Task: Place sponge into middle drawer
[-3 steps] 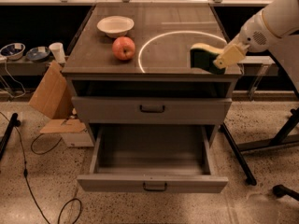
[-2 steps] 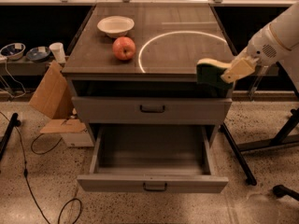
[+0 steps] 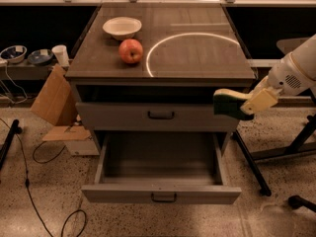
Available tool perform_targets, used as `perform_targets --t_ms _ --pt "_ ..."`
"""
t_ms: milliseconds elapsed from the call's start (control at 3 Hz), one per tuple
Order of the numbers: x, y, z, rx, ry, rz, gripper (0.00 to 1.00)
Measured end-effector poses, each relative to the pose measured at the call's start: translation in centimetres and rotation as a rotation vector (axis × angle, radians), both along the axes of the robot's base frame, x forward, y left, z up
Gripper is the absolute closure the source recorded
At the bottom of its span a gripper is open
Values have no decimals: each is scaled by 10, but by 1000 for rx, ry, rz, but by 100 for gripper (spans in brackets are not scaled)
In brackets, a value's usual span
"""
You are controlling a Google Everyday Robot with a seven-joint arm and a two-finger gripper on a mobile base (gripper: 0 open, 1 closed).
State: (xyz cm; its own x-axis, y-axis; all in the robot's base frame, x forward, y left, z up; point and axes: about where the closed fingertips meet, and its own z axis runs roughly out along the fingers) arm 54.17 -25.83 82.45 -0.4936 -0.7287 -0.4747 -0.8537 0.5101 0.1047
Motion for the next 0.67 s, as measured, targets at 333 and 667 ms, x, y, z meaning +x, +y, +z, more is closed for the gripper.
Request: perform_targets --t_ms 333,667 --pt "6 0 -6 31 -8 -11 100" --pt "13 -2 -31 85 -11 -27 100"
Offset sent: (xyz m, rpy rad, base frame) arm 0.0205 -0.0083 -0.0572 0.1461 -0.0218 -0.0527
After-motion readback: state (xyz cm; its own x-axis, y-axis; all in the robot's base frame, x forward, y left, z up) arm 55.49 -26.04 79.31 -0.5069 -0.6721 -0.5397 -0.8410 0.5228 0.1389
